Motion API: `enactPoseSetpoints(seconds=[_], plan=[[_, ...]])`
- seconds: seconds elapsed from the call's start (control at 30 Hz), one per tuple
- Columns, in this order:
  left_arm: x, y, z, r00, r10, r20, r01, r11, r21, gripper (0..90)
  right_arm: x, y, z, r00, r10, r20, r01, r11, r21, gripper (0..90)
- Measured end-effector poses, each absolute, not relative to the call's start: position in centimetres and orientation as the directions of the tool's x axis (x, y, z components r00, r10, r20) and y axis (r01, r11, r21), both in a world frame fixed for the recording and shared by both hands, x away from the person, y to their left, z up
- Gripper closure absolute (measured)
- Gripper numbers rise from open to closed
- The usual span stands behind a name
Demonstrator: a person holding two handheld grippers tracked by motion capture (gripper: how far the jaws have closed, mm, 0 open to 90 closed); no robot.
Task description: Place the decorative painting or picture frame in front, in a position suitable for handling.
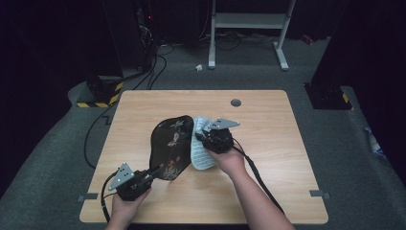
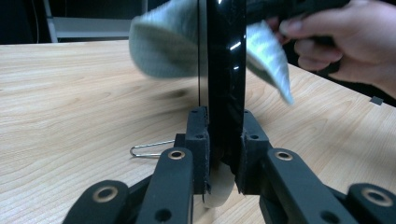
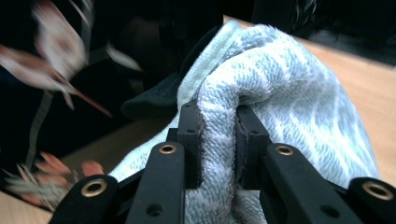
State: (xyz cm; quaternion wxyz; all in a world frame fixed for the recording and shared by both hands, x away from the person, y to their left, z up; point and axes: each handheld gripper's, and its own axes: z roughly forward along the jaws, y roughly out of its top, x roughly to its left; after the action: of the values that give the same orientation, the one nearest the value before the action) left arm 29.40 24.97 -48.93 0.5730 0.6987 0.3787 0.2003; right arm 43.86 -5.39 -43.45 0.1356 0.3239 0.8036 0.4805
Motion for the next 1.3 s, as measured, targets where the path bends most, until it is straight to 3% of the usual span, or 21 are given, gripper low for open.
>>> enactPoseSetpoints(seconds=[0.53, 1.0, 1.3], plan=[[29.4, 25.0, -49.0, 0.631, 0.760, -0.158, 0.298, -0.050, 0.953, 78.3, 43.3, -5.2, -50.8, -0.740, 0.662, 0.116, 0.506, 0.435, 0.744, 74.7], [29.3, 24.9, -49.0, 0.625, 0.764, -0.159, 0.296, -0.043, 0.954, 78.1, 42.8, -5.0, -51.3, -0.745, 0.659, 0.098, 0.502, 0.459, 0.733, 74.6], [29.3, 24.5, -49.1, 0.609, 0.777, -0.162, 0.294, -0.031, 0.955, 78.0, 40.5, -6.6, -51.0, -0.756, 0.649, 0.089, 0.474, 0.448, 0.758, 74.3]])
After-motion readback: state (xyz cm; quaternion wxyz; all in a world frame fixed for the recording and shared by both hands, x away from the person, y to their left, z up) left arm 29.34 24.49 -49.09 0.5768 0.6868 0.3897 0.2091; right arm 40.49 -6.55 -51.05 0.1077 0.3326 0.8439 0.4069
